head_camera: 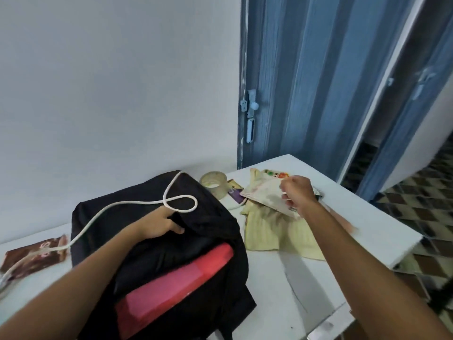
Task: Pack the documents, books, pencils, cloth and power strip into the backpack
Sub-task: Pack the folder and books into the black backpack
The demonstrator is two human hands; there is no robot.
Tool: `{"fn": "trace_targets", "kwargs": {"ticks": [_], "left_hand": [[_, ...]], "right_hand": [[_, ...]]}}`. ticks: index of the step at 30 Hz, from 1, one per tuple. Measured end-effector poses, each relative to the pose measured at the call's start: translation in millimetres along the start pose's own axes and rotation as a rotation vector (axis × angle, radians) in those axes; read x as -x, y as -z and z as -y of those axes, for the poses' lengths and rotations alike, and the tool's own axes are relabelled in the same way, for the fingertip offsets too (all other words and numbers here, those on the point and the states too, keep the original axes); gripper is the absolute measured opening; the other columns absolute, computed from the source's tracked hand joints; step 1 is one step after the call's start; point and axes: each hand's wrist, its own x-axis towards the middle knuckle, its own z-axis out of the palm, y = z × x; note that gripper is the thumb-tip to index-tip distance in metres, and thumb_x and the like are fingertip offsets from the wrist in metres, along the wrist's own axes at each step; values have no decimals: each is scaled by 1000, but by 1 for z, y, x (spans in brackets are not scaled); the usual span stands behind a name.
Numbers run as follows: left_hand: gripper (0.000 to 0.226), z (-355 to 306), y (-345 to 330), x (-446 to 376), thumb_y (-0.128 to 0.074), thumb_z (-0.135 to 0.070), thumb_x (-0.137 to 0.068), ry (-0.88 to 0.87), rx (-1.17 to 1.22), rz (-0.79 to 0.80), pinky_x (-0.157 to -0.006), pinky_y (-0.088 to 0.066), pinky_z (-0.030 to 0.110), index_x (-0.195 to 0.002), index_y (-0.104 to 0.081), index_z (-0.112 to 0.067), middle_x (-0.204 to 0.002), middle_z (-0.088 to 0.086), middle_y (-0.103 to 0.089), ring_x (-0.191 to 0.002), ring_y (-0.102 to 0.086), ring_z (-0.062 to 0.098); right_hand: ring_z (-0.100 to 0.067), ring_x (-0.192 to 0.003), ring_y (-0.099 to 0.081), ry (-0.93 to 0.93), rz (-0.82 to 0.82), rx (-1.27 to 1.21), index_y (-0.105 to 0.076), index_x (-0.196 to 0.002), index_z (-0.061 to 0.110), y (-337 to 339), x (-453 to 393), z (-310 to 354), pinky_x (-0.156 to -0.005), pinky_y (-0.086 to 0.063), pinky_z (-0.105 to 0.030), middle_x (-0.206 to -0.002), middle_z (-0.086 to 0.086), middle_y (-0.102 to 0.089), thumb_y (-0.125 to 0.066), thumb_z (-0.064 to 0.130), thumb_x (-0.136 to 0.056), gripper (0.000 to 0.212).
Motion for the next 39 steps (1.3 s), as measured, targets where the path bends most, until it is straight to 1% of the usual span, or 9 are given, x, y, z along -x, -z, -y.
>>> {"fn": "trace_targets", "kwargs": {"ticks": [6,9,14,17,19,26,30,34,39], "left_hand": [[27,18,-7,-5,-76,-4,-64,-33,148,-65,-88,-47,26,-85,-76,-21,-92,-8,-76,-89,-68,5],[20,18,-14,-7,-74,-11,-58,-35,163,-99,-81,-49,24,-76,-78,-20,-86,-2,-76,-82,-70,7],[22,25,-18,-12,-70,11,-73,16,189,-137,-73,-52,27,-67,-76,-9,-75,8,-75,-69,-69,13],[10,29,-17,-13,-74,5,-69,7,207,-150,-76,-52,32,-70,-75,-5,-74,10,-74,-68,-68,14],[10,30,-16,-14,-76,-4,-64,-4,215,-159,-80,-53,36,-74,-75,-3,-77,11,-75,-73,-69,18],[10,33,-19,-17,-77,-1,-65,14,231,-191,-83,-51,37,-75,-75,-2,-78,13,-75,-75,-68,19],[12,33,-20,-15,-78,-3,-63,23,241,-207,-82,-52,36,-75,-75,-2,-77,12,-75,-74,-68,19],[10,32,-22,-14,-74,6,-70,22,217,-227,-75,-51,31,-71,-75,-4,-72,7,-74,-66,-67,11],[14,31,-22,-12,-72,10,-70,21,206,-236,-73,-50,30,-68,-74,-4,-68,4,-73,-63,-64,7]], "right_hand": [[-36,-110,-55,-167,-234,318,-38,-131,11,17,-40,-47,-91,-48,-40,-130,-18,-50,-55,16,-79,55],[-34,-111,-54,-195,-184,432,-23,-139,16,14,-46,-44,-91,-48,-42,-135,-19,-42,-59,24,-79,70],[-38,-133,-33,-184,-94,761,-21,-144,19,6,-45,-40,-98,-40,-42,-147,-22,-24,-66,62,-69,98],[-45,-140,-12,-31,29,1070,-31,-143,23,-12,-39,-38,-108,-20,-57,-154,-21,-10,-62,59,-70,87],[-48,-138,-15,12,160,1203,-36,-140,20,-24,-35,-38,-107,-14,-65,-151,-21,-22,-61,47,-73,77],[-33,-108,-53,328,-85,1255,-58,-115,16,-29,-27,-62,-89,-40,-43,-112,-10,-61,-55,20,-86,29],[-32,-110,-51,435,-101,1309,-54,-121,15,-29,-26,-69,-88,-41,-42,-116,-11,-59,-53,12,-88,34],[-40,-122,-41,286,-102,1336,-49,-128,15,-26,-30,-73,-99,-36,-58,-127,-17,-50,-60,14,-86,44],[-35,-105,-54,348,-61,1364,-49,-125,15,-17,-36,-73,-81,-49,-41,-112,-13,-58,-65,16,-81,47]]}}
